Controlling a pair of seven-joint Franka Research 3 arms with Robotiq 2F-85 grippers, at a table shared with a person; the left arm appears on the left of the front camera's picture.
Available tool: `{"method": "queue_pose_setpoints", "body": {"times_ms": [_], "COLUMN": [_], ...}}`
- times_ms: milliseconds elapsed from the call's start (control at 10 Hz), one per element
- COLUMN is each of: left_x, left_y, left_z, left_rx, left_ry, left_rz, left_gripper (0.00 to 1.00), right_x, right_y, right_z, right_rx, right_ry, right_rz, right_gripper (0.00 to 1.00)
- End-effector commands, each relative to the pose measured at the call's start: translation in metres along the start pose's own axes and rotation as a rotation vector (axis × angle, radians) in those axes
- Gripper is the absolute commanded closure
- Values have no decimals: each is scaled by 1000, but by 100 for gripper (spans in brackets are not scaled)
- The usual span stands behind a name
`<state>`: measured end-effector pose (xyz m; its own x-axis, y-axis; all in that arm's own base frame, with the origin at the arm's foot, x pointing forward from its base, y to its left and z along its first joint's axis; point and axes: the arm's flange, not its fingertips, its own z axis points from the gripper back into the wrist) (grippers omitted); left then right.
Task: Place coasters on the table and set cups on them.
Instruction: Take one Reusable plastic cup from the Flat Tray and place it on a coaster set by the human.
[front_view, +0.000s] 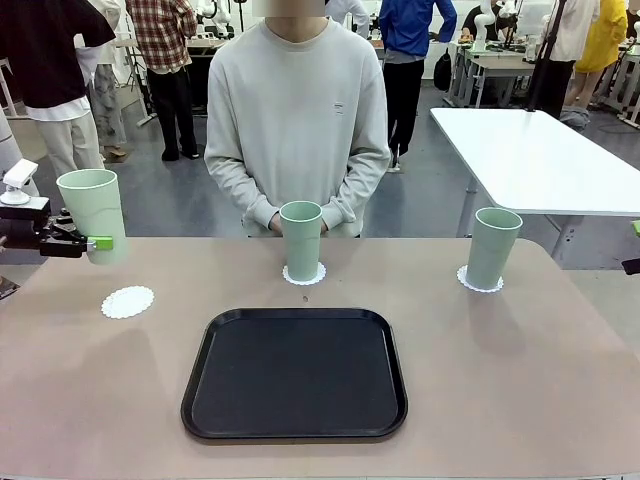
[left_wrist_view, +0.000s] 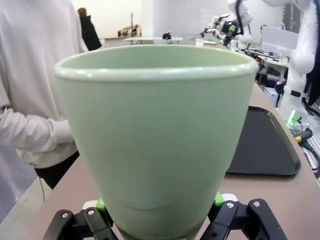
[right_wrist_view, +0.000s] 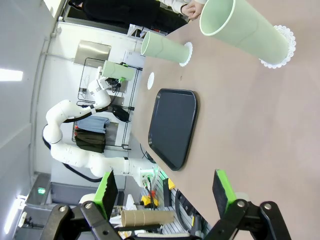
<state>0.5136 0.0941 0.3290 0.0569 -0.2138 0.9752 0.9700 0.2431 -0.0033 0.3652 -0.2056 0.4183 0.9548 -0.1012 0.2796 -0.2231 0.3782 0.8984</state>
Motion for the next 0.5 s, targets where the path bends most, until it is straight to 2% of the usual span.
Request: {"method": "queue_pose_setpoints", "body": {"times_ms": [0, 200, 400], "left_x": [3, -12, -36], "left_y": [-15, -23, -17], "left_z": [-4, 3, 8], "left_rx": [-146, -207, -201], "left_ry": [-86, -146, -126], "left_rz": [-135, -158, -179], "left_gripper": [19, 19, 19], "right_x": [1, 1, 1], "right_y": [1, 1, 1], "right_z": [-1, -1, -1], "right_rx": [-2, -2, -2], "right_ry": [-4, -4, -4], "right_rz": [-9, -9, -9], "right_gripper": [0, 0, 0]}}
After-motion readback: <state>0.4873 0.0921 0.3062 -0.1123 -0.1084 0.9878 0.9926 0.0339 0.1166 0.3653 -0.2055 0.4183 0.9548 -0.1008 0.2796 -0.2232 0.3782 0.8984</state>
